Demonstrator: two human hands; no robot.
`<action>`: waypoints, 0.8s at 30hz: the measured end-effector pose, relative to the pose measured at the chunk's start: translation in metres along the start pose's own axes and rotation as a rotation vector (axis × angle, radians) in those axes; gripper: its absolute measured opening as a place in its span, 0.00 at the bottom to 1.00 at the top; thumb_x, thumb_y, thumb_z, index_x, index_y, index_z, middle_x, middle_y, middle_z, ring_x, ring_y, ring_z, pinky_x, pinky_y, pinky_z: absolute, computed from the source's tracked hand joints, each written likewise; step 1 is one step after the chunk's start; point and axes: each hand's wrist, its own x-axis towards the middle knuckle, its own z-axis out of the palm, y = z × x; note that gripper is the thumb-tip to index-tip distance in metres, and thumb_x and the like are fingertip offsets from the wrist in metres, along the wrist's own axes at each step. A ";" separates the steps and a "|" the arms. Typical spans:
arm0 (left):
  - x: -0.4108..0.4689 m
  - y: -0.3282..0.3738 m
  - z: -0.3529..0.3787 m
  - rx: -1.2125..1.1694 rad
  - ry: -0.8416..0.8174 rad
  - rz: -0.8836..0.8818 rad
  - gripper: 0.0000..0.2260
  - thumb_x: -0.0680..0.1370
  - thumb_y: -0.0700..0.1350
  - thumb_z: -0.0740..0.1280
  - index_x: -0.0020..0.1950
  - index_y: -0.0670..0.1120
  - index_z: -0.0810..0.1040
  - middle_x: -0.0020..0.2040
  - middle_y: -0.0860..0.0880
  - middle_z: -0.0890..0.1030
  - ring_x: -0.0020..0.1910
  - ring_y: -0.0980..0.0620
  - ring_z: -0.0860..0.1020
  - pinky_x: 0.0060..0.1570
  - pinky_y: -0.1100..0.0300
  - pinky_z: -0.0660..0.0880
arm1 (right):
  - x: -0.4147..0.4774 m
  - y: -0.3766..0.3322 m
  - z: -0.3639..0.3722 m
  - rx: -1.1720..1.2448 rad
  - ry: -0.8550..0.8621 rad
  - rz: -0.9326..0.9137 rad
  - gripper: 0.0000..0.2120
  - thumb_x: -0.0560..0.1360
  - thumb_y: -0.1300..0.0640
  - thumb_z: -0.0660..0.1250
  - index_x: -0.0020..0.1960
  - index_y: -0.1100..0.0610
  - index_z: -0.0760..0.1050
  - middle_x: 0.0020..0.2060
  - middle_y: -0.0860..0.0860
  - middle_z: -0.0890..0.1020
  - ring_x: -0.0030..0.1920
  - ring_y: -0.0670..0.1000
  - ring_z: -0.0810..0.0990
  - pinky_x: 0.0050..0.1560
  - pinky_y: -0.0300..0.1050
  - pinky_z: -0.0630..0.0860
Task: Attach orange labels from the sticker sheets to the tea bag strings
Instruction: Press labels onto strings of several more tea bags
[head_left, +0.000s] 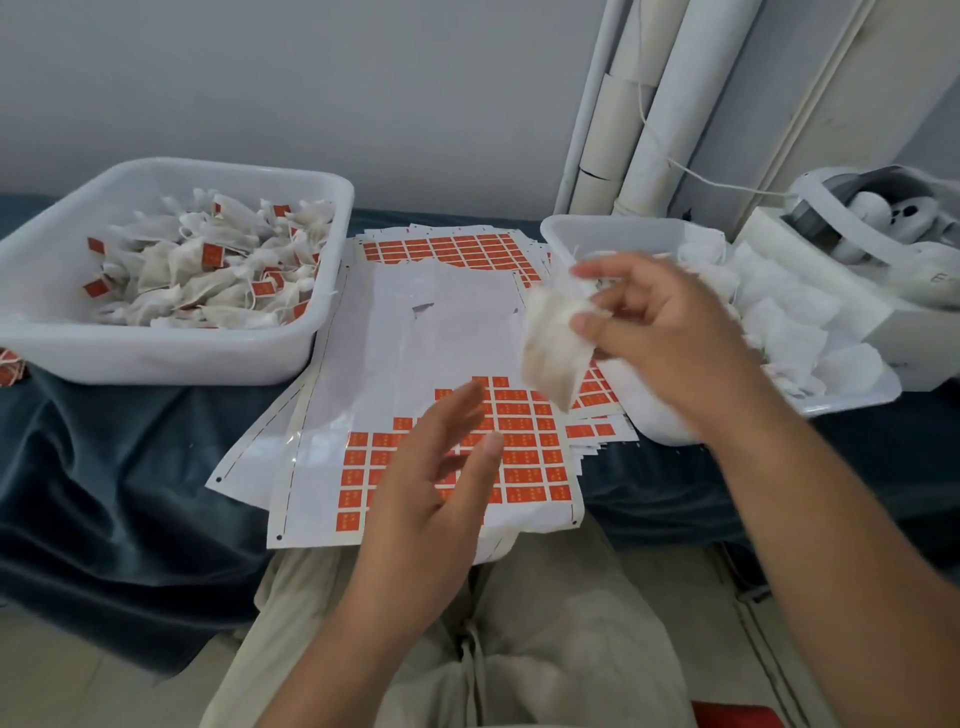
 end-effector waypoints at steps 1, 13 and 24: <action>-0.002 0.001 0.001 0.046 -0.020 0.011 0.27 0.80 0.70 0.61 0.78 0.65 0.67 0.73 0.69 0.73 0.71 0.67 0.72 0.66 0.64 0.74 | -0.014 0.002 0.013 0.002 -0.043 0.015 0.18 0.77 0.53 0.75 0.62 0.35 0.79 0.47 0.43 0.86 0.44 0.45 0.87 0.43 0.39 0.83; -0.001 0.005 0.002 -0.089 -0.096 -0.075 0.14 0.87 0.50 0.61 0.55 0.59 0.87 0.52 0.58 0.87 0.52 0.62 0.84 0.46 0.73 0.76 | -0.080 0.021 0.057 0.394 -0.121 0.135 0.11 0.82 0.51 0.65 0.59 0.43 0.84 0.50 0.47 0.89 0.51 0.47 0.88 0.53 0.39 0.83; -0.001 0.002 -0.004 -0.223 -0.024 -0.211 0.12 0.85 0.58 0.61 0.56 0.65 0.85 0.54 0.60 0.87 0.52 0.61 0.85 0.46 0.64 0.79 | -0.080 0.026 0.052 -0.052 -0.152 -0.075 0.08 0.83 0.49 0.68 0.49 0.45 0.85 0.42 0.39 0.87 0.44 0.45 0.84 0.45 0.34 0.77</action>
